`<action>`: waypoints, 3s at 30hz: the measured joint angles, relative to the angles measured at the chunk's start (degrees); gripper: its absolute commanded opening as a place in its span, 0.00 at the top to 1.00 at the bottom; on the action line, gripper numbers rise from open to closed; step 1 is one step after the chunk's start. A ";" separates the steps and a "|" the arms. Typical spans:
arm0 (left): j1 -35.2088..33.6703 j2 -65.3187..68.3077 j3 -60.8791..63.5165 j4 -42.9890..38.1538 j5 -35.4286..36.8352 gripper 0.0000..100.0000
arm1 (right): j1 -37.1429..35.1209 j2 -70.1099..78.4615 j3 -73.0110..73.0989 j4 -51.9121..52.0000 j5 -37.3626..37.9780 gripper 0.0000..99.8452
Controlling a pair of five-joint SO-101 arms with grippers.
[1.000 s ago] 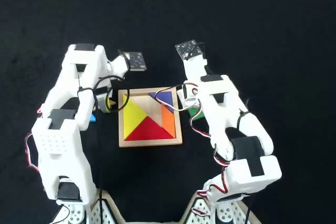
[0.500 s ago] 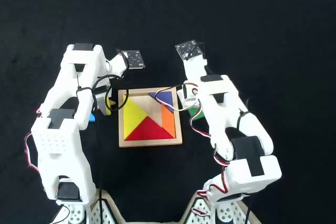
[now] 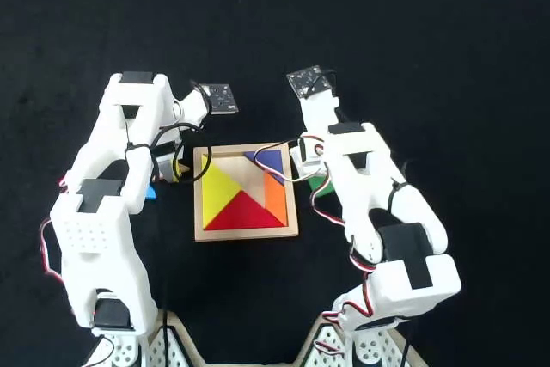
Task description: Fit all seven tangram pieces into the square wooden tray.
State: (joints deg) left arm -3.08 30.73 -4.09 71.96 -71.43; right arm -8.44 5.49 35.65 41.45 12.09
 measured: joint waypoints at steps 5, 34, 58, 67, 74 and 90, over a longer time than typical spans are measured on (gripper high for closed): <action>0.00 0.00 0.00 0.00 0.00 0.81 | 0.00 0.00 0.00 0.00 0.00 0.99; 0.00 -0.18 -0.09 4.04 0.09 0.87 | 0.00 0.00 0.00 0.00 0.00 0.99; 15.03 -11.52 -4.57 17.05 69.98 0.89 | 9.05 0.00 -3.25 0.09 -5.63 0.99; 24.53 -11.52 -4.04 11.78 97.41 0.89 | 11.60 0.00 -4.40 0.09 -6.42 0.99; 26.37 -11.52 4.31 3.87 102.42 0.89 | 11.87 0.00 -4.40 0.09 -6.42 0.99; 26.99 -11.52 6.95 2.02 102.42 0.78 | 11.87 0.00 -4.40 0.09 -6.42 0.99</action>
State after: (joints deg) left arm 23.91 19.21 2.86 73.98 30.99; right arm 3.43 5.49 31.25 41.54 5.67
